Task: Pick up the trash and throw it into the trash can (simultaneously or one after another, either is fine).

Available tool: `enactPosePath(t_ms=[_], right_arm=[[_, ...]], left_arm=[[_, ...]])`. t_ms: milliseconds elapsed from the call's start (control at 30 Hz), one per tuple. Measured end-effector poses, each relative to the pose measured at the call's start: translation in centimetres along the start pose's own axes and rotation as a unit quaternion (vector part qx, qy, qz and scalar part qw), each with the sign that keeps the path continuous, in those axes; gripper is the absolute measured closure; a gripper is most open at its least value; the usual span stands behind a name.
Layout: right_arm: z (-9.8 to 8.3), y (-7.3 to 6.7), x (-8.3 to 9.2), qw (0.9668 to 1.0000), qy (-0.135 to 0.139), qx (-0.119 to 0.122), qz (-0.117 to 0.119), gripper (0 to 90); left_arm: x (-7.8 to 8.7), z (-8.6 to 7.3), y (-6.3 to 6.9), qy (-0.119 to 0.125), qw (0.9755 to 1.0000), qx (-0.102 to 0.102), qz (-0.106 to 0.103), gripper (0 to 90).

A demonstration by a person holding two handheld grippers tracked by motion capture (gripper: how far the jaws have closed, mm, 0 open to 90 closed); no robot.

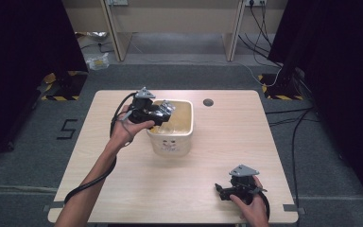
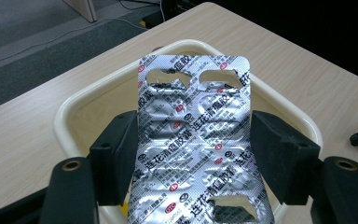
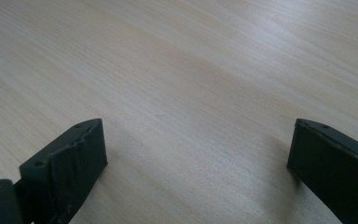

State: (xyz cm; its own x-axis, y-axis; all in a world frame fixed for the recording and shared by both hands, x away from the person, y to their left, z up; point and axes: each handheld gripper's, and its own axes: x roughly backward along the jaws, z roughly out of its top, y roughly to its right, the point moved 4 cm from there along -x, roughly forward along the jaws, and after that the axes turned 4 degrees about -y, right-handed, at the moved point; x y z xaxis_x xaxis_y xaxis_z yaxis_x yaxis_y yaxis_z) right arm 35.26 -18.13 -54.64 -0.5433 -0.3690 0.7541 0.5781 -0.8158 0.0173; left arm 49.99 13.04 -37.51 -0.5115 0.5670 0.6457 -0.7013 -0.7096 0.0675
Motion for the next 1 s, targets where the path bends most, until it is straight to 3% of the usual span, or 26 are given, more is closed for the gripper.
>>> enactPosePath(t_ms=[267,633,1000], right_arm=[[0.0,0.0,0.0,1.0000,0.000,0.000,0.001,4.7],[0.0,-0.1,0.0,1.0000,-0.002,0.000,0.002,4.7],[0.0,-0.1,0.1,1.0000,-0.002,0.000,0.003,4.7]], left_arm=[[-2.1,0.2,0.5,-0.015,0.9998,0.000,-0.013,33.6],[-3.7,0.2,-0.1,-0.039,0.9991,0.008,-0.015,33.5],[-4.6,-0.3,-0.7,-0.052,0.9979,0.030,-0.022,33.5]])
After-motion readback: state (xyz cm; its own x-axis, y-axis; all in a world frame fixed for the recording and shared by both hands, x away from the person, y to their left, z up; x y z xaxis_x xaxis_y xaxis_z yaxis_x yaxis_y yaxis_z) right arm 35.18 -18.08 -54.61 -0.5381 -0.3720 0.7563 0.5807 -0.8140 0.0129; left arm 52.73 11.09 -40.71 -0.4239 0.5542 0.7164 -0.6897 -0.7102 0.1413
